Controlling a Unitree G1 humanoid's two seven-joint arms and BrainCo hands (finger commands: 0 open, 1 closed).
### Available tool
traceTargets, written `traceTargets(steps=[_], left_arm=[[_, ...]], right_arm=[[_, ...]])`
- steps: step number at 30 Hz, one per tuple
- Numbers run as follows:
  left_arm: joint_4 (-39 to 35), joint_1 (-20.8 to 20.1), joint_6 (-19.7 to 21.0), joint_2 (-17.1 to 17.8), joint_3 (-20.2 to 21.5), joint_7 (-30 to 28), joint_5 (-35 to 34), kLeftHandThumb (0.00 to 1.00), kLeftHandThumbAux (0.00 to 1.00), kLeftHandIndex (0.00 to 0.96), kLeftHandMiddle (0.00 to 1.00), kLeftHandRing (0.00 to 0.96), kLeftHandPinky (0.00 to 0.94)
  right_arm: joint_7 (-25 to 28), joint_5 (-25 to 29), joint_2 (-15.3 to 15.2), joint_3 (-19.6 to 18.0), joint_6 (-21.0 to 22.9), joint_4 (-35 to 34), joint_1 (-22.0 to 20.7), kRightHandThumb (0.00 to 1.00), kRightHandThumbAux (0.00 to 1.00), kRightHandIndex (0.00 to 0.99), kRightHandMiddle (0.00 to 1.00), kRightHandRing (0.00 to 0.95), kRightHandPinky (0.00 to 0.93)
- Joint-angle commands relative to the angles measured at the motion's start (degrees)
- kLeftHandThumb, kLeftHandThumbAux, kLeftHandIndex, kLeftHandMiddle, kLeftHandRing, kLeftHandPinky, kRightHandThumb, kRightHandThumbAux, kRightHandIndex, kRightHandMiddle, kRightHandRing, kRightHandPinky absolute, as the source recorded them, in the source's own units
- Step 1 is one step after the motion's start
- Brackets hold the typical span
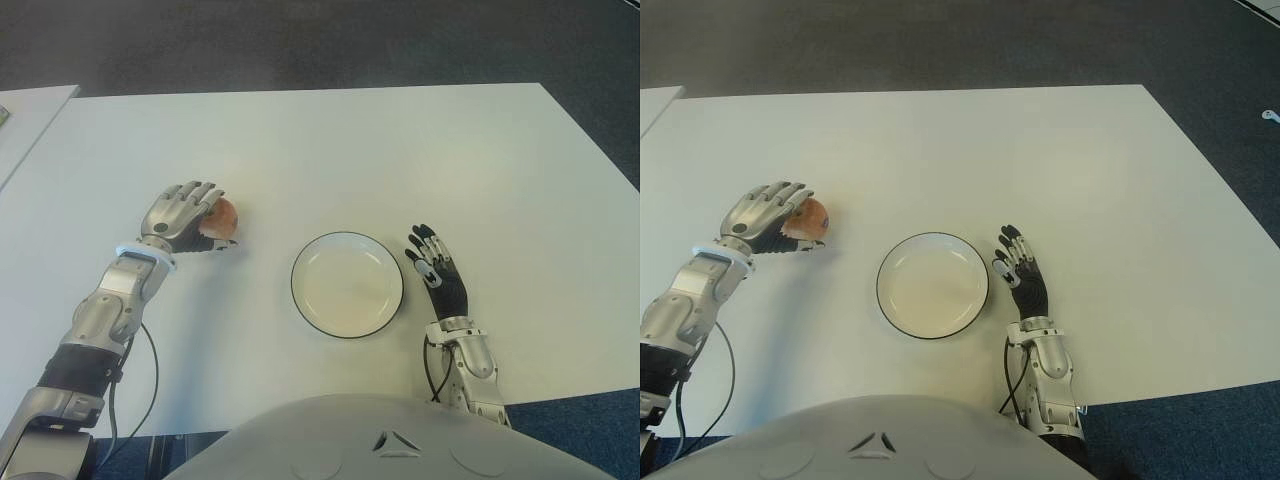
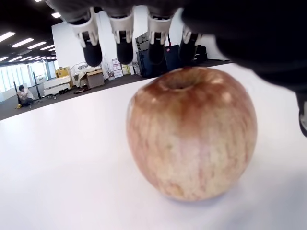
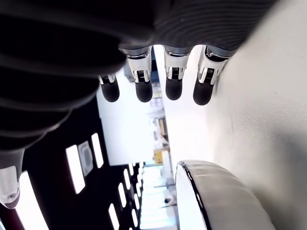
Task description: Put the apples into the plate.
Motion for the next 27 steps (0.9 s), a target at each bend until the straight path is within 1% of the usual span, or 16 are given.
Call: traceTargets(steps=[1, 8, 20, 27], left_arm=[[0.82, -0.64, 1.55, 0.38, -1.73, 0.76, 0.68, 0.296, 0.302, 0.000, 0.000, 0.000, 0.000], [2.00, -1.45, 3.36, 0.28, -3.58, 1.51, 0.98, 0.290, 0.304, 0.000, 0.000, 0.000, 0.000], [5.11, -3.10, 4.75, 0.38, -5.46, 2.69, 0.79, 0.291, 0.306, 0.000, 0.000, 0.000, 0.000], [7.27, -4.26, 5.08, 0.65, -6.69, 3.58, 0.82, 0.298, 0.314, 0.000, 0.000, 0.000, 0.000]], right_arm=[[-0.88, -0.81, -0.25, -0.40, 2.22, 2.22, 1.76, 0.133, 0.505, 0.000, 0.000, 0.000, 0.000], [-1.02, -0.97, -0.37, -0.67, 2.28, 2.25, 1.86, 0.129, 0.497, 0.000, 0.000, 0.000, 0.000], [0.32, 0.13, -0.87, -1.00, 2.55, 2.81, 1.93, 0.121, 0.534, 0.000, 0.000, 0.000, 0.000], [0.85, 0.64, -0.97, -1.26, 2.52, 3.17, 1.81, 0.119, 0.538, 0.000, 0.000, 0.000, 0.000]])
